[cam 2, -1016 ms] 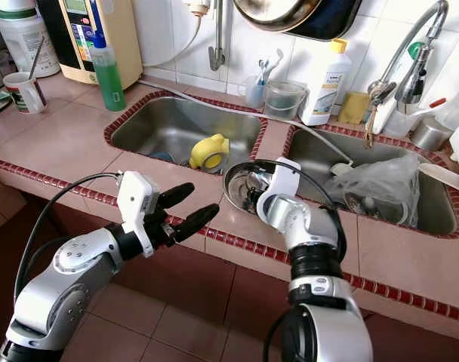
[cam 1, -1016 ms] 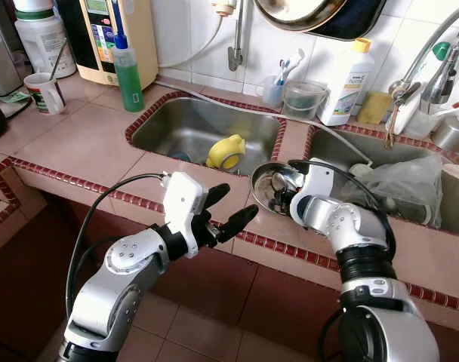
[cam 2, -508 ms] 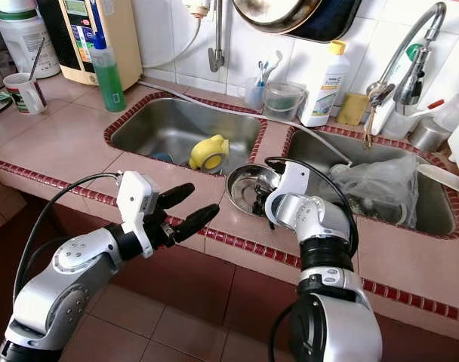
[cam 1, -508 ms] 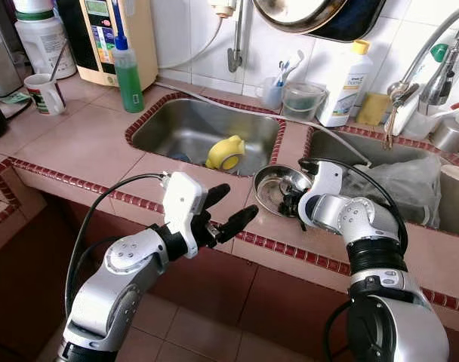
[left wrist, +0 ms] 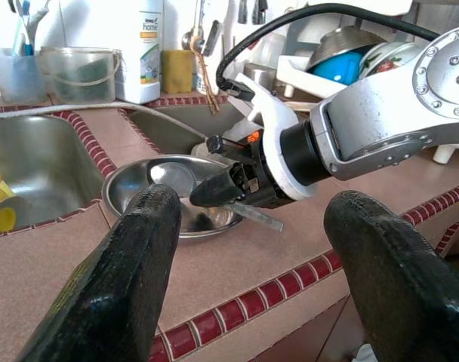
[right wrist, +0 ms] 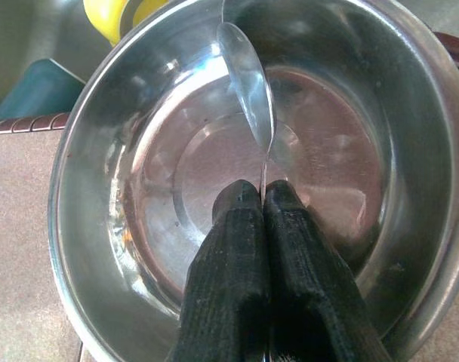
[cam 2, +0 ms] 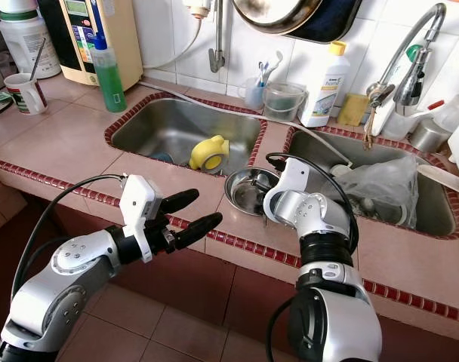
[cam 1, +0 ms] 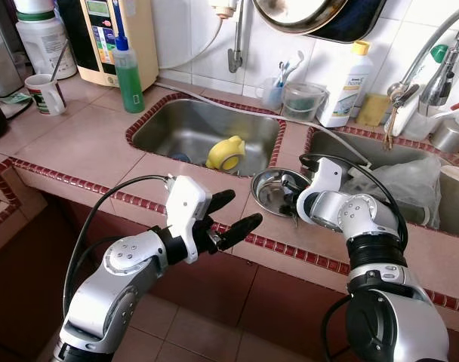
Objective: Kitchen organization
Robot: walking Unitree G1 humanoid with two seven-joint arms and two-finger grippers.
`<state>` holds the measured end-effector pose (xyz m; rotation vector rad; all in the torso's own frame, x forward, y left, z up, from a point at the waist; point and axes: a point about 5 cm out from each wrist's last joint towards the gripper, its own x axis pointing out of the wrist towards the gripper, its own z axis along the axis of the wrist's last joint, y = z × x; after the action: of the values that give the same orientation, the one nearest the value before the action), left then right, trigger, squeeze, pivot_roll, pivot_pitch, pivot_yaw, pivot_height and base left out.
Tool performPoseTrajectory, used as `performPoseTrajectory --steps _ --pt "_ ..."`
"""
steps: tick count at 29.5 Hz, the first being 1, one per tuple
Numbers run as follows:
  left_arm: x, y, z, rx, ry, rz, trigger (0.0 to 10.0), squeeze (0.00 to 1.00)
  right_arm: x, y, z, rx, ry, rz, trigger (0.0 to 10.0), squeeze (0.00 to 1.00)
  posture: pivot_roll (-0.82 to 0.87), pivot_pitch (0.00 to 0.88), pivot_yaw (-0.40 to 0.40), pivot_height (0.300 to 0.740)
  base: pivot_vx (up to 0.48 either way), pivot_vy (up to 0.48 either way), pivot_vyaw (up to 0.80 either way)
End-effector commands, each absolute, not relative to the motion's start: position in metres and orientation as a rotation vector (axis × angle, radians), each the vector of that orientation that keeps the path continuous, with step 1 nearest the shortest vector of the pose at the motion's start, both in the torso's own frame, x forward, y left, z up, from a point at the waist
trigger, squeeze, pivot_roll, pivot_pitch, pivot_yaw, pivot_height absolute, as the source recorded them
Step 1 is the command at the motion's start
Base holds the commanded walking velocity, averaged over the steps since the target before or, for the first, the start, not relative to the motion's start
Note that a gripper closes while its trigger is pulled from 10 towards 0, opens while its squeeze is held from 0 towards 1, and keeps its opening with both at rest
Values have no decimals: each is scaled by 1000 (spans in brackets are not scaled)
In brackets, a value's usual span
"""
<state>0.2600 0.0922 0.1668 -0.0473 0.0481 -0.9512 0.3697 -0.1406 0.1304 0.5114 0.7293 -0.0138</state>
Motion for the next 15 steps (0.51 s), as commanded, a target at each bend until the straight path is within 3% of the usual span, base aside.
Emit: performPoseTrajectory --steps 1,9,15 --pt "257 89 170 -38 40 -981 10000 0 362 -143 111 515 826 -51 0 0 104 0 -78 740 0 0 0" --pt "258 90 171 -37 36 -974 10000 0 365 -141 119 491 753 -19 0 0 109 0 -81 740 0 0 0" --pt "263 96 175 -46 20 -949 10000 0 370 -133 144 523 585 90 0 0 111 0 -83 740 0 0 0"
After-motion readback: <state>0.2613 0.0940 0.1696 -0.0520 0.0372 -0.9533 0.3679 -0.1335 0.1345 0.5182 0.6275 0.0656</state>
